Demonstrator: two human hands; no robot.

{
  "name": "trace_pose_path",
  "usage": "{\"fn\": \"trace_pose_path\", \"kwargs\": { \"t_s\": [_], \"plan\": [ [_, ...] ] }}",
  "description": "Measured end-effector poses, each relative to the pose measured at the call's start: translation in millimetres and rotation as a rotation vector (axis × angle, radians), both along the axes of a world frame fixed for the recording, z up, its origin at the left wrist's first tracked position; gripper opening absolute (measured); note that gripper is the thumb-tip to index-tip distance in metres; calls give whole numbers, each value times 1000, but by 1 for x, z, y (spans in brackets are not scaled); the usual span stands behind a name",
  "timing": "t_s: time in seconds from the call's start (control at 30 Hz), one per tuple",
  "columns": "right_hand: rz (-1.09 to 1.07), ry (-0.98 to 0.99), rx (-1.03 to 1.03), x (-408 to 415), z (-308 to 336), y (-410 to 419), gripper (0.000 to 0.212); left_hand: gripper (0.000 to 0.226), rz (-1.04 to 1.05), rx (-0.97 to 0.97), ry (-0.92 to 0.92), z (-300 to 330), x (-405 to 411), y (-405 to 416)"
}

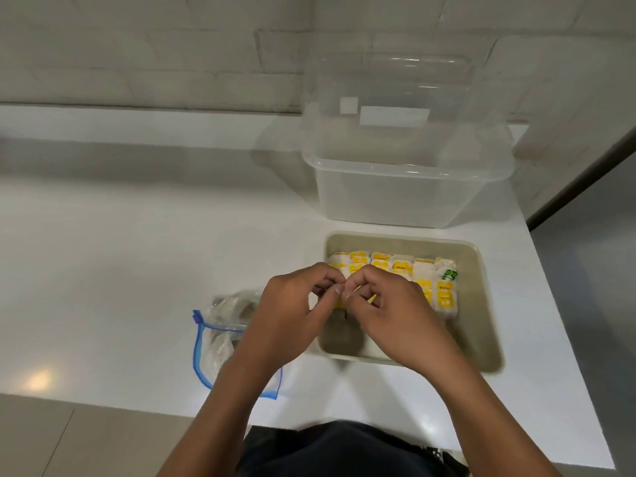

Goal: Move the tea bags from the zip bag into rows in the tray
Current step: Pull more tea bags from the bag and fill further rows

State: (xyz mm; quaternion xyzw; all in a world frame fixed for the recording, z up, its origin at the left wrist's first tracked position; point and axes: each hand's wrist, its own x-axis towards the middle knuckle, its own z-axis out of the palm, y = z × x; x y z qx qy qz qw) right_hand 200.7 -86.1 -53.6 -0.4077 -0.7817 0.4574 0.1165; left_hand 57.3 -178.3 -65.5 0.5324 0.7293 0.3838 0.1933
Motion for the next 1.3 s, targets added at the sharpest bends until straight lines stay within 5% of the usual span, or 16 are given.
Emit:
{"fn": "trace_pose_path", "kwargs": {
  "t_s": [0.37, 0.67, 0.83, 1.0, 1.3],
  "plan": [
    [213, -29, -124, -65, -16, -82, 13, 8, 196, -169, 15, -6, -51, -107],
    [342, -264, 8, -92, -63, -125, 27, 7, 102, -369, 172, -58, -72, -132],
    [269, -324, 142, -100, -70, -126, 42, 27, 93, -484, 418, -69, -71, -131],
    [188, -447, 190, -112, -86, -126, 46, 23, 67, -574, 625, -72, -62, -134],
    [91, -491, 356, -121, -91, -125, 37, 29, 42, -582, 521, -74, -68, -133]
  ]
}}
